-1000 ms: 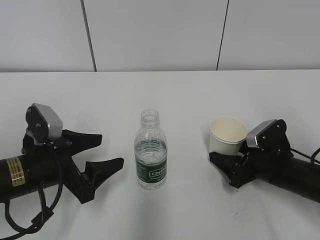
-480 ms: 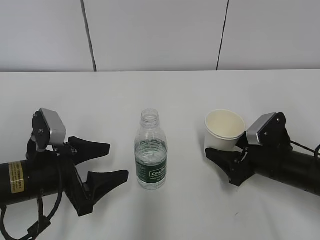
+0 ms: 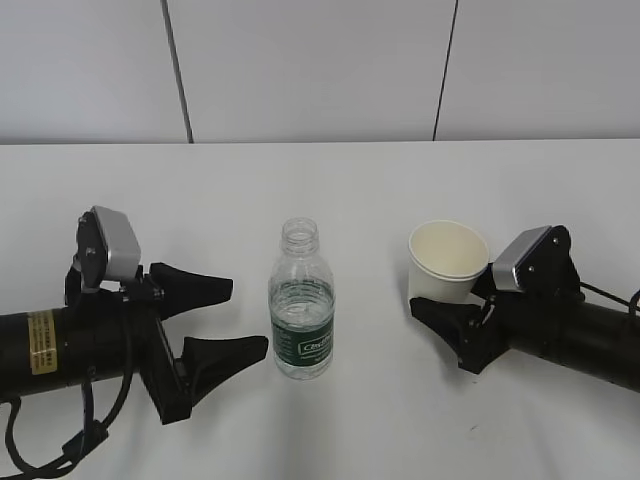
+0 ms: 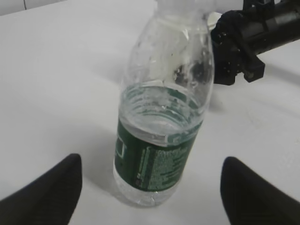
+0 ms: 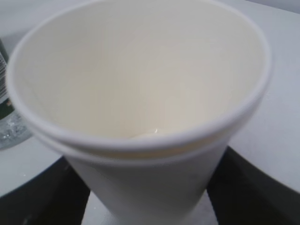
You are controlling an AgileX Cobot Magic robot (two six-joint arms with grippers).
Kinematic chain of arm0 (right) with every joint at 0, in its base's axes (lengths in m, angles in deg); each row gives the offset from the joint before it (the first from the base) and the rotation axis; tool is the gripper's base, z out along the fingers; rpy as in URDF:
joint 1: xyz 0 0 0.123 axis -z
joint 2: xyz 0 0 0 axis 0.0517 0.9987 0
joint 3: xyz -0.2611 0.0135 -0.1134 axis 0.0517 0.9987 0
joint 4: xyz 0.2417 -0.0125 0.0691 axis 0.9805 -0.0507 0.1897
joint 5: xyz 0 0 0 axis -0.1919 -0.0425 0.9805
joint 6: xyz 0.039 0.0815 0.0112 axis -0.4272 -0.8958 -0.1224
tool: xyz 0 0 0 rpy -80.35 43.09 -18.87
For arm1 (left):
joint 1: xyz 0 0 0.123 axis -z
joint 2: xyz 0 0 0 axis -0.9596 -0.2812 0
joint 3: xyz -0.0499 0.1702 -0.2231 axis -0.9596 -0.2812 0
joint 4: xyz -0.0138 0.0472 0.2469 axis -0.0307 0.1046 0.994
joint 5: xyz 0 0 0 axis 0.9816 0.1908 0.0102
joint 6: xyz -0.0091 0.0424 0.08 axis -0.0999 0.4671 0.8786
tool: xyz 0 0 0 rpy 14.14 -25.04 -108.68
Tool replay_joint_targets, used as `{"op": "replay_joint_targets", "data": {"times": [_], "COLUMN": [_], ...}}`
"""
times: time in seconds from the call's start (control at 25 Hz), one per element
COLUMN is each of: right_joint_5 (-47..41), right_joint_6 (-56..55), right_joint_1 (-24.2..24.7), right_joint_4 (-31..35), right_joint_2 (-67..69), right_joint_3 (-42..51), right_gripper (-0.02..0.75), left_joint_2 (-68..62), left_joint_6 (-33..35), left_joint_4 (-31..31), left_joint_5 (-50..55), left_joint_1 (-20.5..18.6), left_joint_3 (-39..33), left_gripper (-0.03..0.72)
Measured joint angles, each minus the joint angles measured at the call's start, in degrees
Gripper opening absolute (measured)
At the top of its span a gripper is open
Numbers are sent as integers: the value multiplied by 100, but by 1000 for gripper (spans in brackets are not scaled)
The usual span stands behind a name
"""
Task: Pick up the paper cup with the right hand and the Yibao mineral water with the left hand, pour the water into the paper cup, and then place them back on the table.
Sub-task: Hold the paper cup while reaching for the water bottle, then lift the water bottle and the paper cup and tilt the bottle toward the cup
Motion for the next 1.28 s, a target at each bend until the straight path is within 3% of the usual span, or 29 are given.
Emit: {"op": "replay_joint_targets", "data": {"times": [0.24,0.6,1.28], "right_joint_5": [0,0,0], "right_joint_6": [0,-3,-13], "right_joint_1": [0,0,0], "right_joint_4": [0,0,-3], "right_joint_2": [0,0,0], "right_joint_3": [0,0,0], "right_gripper": [554,554,554], "left_joint_2": [-54,-736,-1145], "left_joint_6": [-213,-308,-324], "left_joint_4": [219,76,-231], "left_joint_5": [0,0,10], "left_joint_1": [60,707,926], "left_joint_3": [226,789,1448], "left_gripper": [588,592,592]}}
